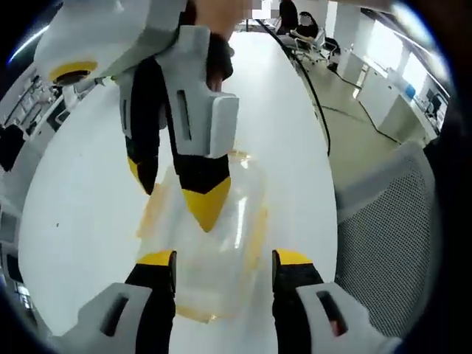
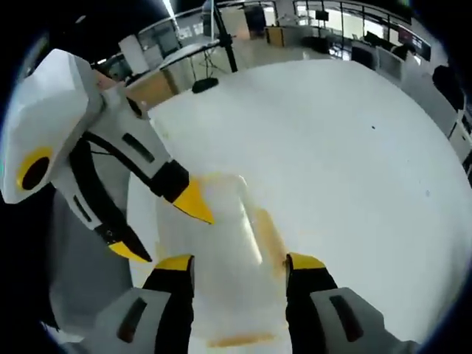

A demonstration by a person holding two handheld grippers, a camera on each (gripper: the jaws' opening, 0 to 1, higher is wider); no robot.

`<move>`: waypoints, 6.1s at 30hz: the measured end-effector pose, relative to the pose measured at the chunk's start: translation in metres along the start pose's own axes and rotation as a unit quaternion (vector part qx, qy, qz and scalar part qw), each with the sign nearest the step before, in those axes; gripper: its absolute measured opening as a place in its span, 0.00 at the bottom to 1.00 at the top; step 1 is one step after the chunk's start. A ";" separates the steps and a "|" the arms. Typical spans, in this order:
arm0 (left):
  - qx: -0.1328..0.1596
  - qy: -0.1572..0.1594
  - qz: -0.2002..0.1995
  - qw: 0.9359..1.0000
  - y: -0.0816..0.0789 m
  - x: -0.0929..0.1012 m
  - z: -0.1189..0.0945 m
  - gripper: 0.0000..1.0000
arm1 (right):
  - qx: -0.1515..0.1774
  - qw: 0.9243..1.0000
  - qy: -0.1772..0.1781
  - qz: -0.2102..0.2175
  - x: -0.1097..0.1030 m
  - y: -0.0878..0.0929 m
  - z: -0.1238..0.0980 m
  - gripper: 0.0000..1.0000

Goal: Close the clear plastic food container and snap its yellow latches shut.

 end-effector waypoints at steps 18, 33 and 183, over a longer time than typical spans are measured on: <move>-0.040 -0.024 0.090 0.995 -0.003 0.006 0.009 0.51 | -0.072 0.994 -0.031 -0.077 -0.004 -0.004 0.006 0.50; -0.044 -0.042 0.116 0.991 -0.003 0.009 0.015 0.54 | -0.087 0.992 -0.050 -0.072 0.000 -0.007 0.013 0.52; -0.077 0.067 0.095 0.990 -0.011 -0.012 -0.001 0.72 | -0.060 0.989 -0.013 -0.136 -0.033 0.027 -0.029 0.77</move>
Point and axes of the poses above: the point that each gripper's makers call its tool centre point, and the gripper's own axes: z roughly forward along the fingers, x roughly to its right, y roughly out of its underside, the point moved 10 cm from there along -z, roughly backward along the fingers, and after that the axes turned 14 degrees about x, right-handed, at the moved point
